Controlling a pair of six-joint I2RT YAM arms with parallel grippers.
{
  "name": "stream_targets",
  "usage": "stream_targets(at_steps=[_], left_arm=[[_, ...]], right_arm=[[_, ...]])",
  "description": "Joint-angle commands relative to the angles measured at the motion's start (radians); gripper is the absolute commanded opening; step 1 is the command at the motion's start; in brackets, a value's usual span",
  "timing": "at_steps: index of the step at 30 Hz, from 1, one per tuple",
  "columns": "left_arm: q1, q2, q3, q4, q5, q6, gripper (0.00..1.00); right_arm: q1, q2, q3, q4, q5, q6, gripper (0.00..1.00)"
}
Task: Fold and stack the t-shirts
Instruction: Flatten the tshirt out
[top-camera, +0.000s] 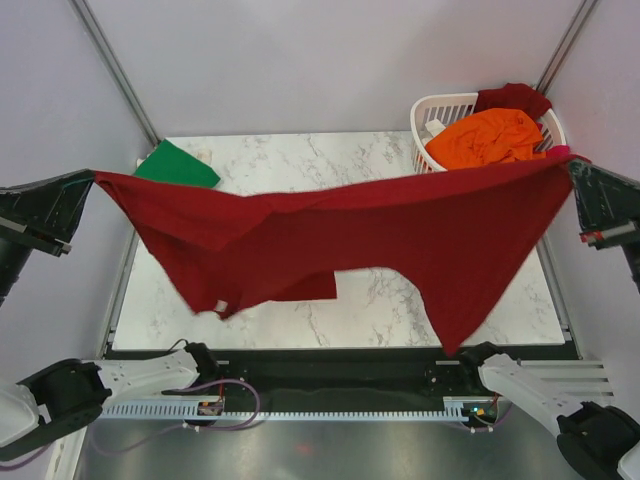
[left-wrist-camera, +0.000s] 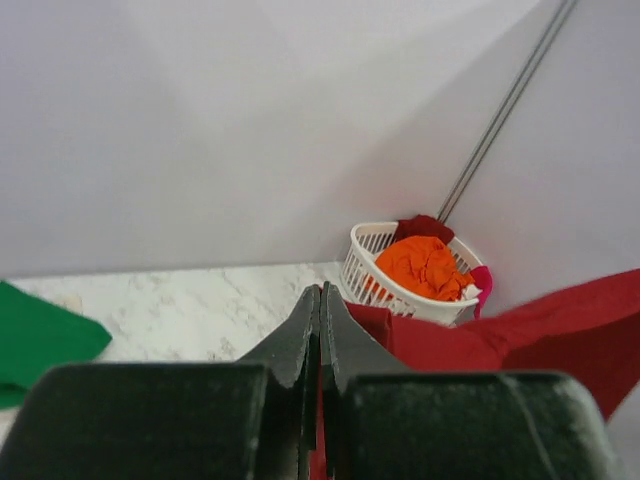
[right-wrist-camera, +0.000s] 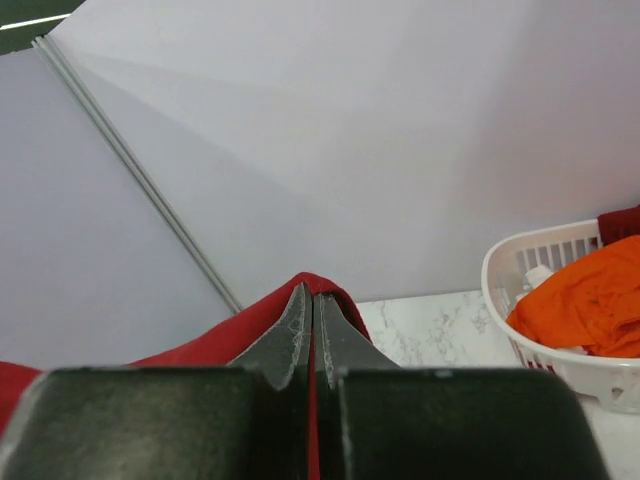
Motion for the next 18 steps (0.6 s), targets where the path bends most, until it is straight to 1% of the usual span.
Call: stream_targets(at_steps=[1,3,4,5,6,7,8,9,10,11,12,13,14,15,16,17,18], left_arm=[[0.125,-0.003,0.007,0.203,0.247,0.211,0.02],[0.170,0.035,0.042,0.226,0.259,0.257,0.02],[0.175,0.055,0.082,0.229,0.250,0.263,0.02],[0.173,0.092,0.087,0.232,0.233,0.266,0.02],[0.173,0.108,0.087,0.237,0.173,0.275,0.02],[0.175,0.124,0.063,0.246,0.140,0.286,0.02],[0.173,0.167,0.044,0.255,0.100,0.309,0.02],[0.173,0.190,0.027,0.261,0.010,0.321,0.02],[0.173,0.219,-0.017,0.272,-0.033,0.338,0.02],[0.175,0.247,-0.043,0.322,-0.075,0.390,0.02],[0.190,0.307,-0.066,0.350,-0.130,0.413,0.02],[0.228,0.337,-0.103,0.384,-0.117,0.430,0.02],[0.282,0.374,-0.099,0.390,-0.080,0.412,0.02],[0.425,0.473,-0.091,0.384,-0.010,0.390,0.02],[0.499,0.524,-0.076,0.374,0.032,0.367,0.02],[0.570,0.601,-0.062,0.326,0.081,0.319,0.02],[0.674,0.758,-0.016,0.308,0.128,0.300,0.02]], right_arm=[[0.000,-0.033,-0.038,0.057,0.071,-0.086,0.00],[0.000,-0.005,-0.017,0.068,0.086,-0.100,0.00],[0.001,0.013,-0.008,0.066,0.091,-0.115,0.00],[0.003,0.033,-0.002,0.068,0.106,-0.118,0.00],[0.001,0.077,0.011,0.068,0.123,-0.121,0.00],[0.004,0.104,0.017,0.068,0.138,-0.125,0.00],[0.003,0.163,0.022,0.079,0.161,-0.129,0.00],[0.004,0.197,0.026,0.086,0.173,-0.137,0.00],[0.004,0.235,0.025,0.096,0.193,-0.147,0.00],[0.004,0.313,0.019,0.126,0.221,-0.152,0.00],[0.004,0.357,-0.003,0.144,0.238,-0.158,0.00],[-0.009,0.400,-0.012,0.161,0.244,-0.155,0.00],[-0.029,0.496,-0.024,0.196,0.240,-0.142,0.00],[-0.095,0.548,-0.021,0.204,0.188,-0.116,0.00],[-0.132,0.603,-0.012,0.206,0.163,-0.088,0.00],[-0.166,0.724,0.014,0.206,0.139,-0.032,0.00],[-0.219,0.795,0.034,0.206,0.094,-0.011,0.00]])
